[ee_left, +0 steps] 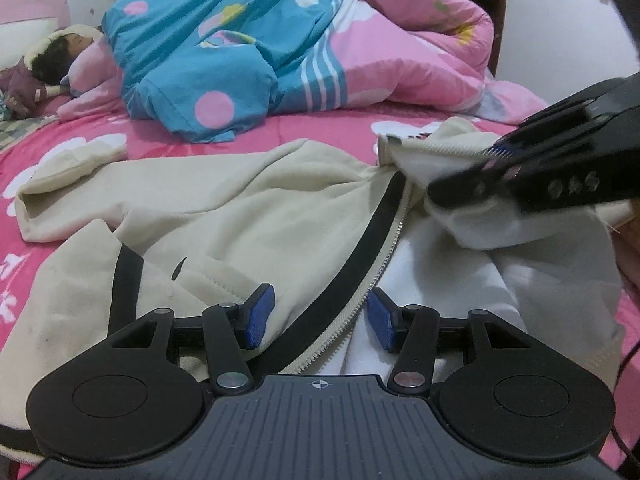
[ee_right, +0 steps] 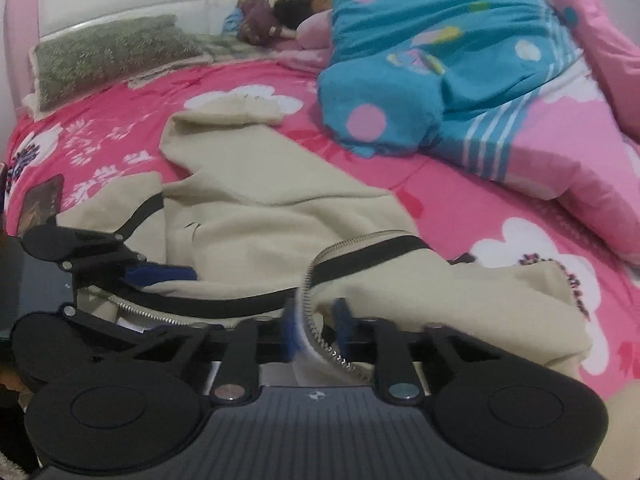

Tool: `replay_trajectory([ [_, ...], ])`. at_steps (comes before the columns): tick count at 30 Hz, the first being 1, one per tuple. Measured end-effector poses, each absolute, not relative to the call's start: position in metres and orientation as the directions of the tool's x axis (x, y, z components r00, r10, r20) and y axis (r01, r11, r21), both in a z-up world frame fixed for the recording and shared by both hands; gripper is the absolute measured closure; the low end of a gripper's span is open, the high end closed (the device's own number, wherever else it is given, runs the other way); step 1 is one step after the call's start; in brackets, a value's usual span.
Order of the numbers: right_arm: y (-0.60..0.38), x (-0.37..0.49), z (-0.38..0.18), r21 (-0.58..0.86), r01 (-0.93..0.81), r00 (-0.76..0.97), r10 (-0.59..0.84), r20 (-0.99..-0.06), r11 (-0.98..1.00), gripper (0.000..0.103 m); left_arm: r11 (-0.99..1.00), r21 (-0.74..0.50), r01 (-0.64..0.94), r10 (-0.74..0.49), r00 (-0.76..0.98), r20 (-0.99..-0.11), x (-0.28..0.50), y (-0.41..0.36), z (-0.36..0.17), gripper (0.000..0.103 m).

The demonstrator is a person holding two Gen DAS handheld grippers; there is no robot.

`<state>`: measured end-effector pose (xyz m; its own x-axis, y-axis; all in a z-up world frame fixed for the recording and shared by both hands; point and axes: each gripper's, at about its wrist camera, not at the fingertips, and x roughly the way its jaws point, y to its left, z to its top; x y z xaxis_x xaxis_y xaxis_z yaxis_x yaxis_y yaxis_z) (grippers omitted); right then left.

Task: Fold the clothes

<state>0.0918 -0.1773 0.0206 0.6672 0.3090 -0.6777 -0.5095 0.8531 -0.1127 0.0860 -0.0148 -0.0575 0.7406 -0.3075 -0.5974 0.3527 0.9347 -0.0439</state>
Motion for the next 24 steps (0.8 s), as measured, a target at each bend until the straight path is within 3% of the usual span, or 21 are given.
replay_trajectory([
  [4, -0.206, 0.073, 0.038, -0.074, -0.409, 0.748, 0.288, -0.599, 0.909, 0.099, 0.937, -0.016, 0.350, -0.288, 0.742, -0.605, 0.089, -0.021, -0.055, 0.052],
  [11, -0.301, -0.001, 0.067, 0.108, -0.129, 0.875, 0.165, -0.456, 0.986, 0.100, 0.934, 0.074, 0.351, -0.236, 0.756, -0.611, 0.095, -0.030, -0.055, 0.052],
  [14, -0.333, -0.039, 0.064, 0.164, -0.024, 0.888, 0.096, -0.449, 0.986, 0.100, 0.935, 0.097, 0.342, -0.215, 0.760, -0.613, 0.099, -0.033, -0.054, 0.064],
  [18, -0.363, -0.079, 0.043, 0.214, 0.081, 0.872, 0.035, -0.487, 0.973, 0.100, 0.951, 0.075, 0.300, -0.196, 0.772, -0.605, 0.103, -0.030, -0.047, 0.091],
  [22, -0.383, -0.099, 0.009, 0.300, 0.130, 0.852, 0.049, -0.522, 0.945, 0.100, 0.970, 0.066, 0.232, -0.152, 0.801, -0.579, 0.106, -0.022, -0.034, 0.096],
  [24, -0.380, -0.105, 0.003, 0.278, 0.112, 0.852, 0.051, -0.521, 0.954, 0.100, 0.982, 0.048, 0.181, -0.123, 0.816, -0.565, 0.109, -0.013, -0.026, 0.096],
])
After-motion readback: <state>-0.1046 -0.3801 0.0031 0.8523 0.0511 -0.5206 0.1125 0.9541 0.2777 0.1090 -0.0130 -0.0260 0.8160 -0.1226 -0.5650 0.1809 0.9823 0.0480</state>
